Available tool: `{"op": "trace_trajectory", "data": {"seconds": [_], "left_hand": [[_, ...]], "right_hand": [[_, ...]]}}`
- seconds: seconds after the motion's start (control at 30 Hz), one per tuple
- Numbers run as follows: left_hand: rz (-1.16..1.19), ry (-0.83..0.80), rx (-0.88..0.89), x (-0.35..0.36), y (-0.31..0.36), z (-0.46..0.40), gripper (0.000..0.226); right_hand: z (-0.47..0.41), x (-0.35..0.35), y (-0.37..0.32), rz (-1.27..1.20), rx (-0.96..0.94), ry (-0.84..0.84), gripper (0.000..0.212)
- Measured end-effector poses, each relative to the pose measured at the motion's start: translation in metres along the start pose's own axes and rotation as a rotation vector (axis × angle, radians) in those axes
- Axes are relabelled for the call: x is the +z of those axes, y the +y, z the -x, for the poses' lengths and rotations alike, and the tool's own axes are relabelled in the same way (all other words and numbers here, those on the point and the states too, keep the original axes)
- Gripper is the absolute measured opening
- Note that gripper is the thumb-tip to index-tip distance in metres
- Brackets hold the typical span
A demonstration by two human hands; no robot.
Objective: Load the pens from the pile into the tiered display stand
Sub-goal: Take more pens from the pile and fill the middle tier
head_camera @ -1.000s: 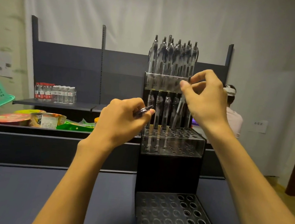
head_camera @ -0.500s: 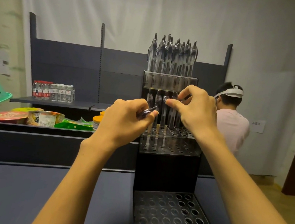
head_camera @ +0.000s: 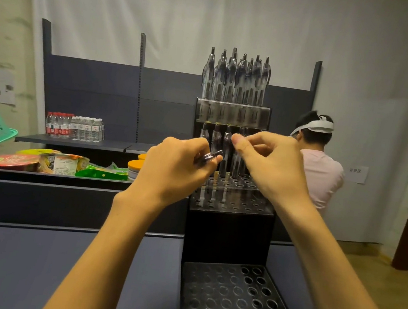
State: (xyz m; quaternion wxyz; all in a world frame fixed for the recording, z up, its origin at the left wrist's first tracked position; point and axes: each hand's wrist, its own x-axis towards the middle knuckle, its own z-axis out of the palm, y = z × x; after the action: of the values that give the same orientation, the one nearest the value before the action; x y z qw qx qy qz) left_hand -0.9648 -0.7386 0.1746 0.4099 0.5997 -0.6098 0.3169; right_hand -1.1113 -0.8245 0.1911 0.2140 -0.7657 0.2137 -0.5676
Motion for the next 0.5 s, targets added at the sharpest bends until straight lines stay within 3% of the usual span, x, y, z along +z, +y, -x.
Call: {"op": "trace_trajectory", "data": {"seconds": [0.17,0.4,0.5], "left_hand": [[-0.018,-0.007,0.042,0.003,0.007,0.003,0.024],[-0.079,0.019,0.036,-0.002,0.012,0.003,0.028],[-0.113,-0.009,0.009,-0.007,0.01,0.008,0.028]], "right_hand": [[0.012,-0.002,-0.012,-0.09,0.079,-0.275,0.021],[0.015,0.0,-0.017,-0.269,0.151,-0.253,0.017],[0.013,0.0,-0.015,-0.324,0.231,-0.147,0.024]]}}
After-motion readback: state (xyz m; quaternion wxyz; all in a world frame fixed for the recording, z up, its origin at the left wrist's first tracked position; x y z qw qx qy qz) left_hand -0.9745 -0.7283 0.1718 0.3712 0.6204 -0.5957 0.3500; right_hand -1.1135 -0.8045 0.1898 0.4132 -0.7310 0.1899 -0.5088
